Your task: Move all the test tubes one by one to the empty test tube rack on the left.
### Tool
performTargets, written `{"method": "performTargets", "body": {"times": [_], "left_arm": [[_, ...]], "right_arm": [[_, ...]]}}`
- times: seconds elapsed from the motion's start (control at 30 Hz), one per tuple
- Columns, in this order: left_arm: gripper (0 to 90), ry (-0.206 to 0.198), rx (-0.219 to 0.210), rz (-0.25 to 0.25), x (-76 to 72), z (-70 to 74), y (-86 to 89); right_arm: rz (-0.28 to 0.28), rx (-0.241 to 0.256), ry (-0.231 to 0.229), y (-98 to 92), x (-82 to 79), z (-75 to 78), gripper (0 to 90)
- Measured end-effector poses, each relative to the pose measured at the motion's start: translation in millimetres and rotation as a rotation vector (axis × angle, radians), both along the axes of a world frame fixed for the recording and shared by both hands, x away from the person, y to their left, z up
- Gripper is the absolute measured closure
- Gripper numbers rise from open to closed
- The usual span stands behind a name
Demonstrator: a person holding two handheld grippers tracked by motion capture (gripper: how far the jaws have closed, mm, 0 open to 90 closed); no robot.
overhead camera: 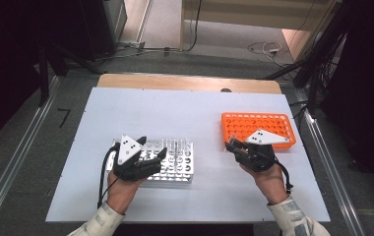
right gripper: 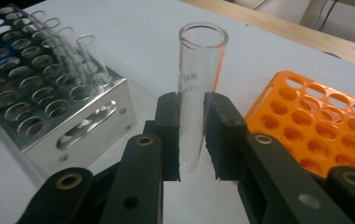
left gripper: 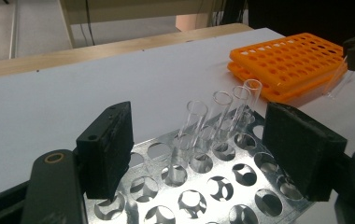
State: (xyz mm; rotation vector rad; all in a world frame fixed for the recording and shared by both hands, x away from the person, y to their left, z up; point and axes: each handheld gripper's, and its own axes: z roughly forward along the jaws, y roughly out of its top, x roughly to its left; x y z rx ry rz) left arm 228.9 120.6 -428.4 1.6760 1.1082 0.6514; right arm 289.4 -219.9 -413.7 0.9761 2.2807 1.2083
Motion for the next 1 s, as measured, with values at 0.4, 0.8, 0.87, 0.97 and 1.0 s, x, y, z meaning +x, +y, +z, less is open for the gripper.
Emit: {"method": "performTargets", "body": {"times": [0.4,0.8,0.87,0.97,1.0], "left_arm": [[24.9,-0.002,-0.009,-0.030,-3.9,1.6,-7.1],[25.8,-0.007,-0.002,-0.109,-11.0,5.4,-21.6],[26.5,-0.005,0.000,-0.121,-11.5,5.1,-23.8],[27.3,-0.003,-0.003,-0.137,-12.6,5.0,-28.0],[27.6,-0.004,-0.006,-0.142,-12.9,5.0,-29.5]], "right_arm": [[0.079,-0.004,0.012,9.6,-23.9,-2.6,73.3],[0.145,-0.010,0.031,22.2,-37.2,-8.1,73.3],[0.151,-0.019,0.034,24.4,-37.4,-10.3,73.3],[0.154,-0.029,0.038,27.2,-37.8,-13.6,73.3],[0.157,-0.030,0.043,28.2,-38.0,-14.8,73.3]]}}
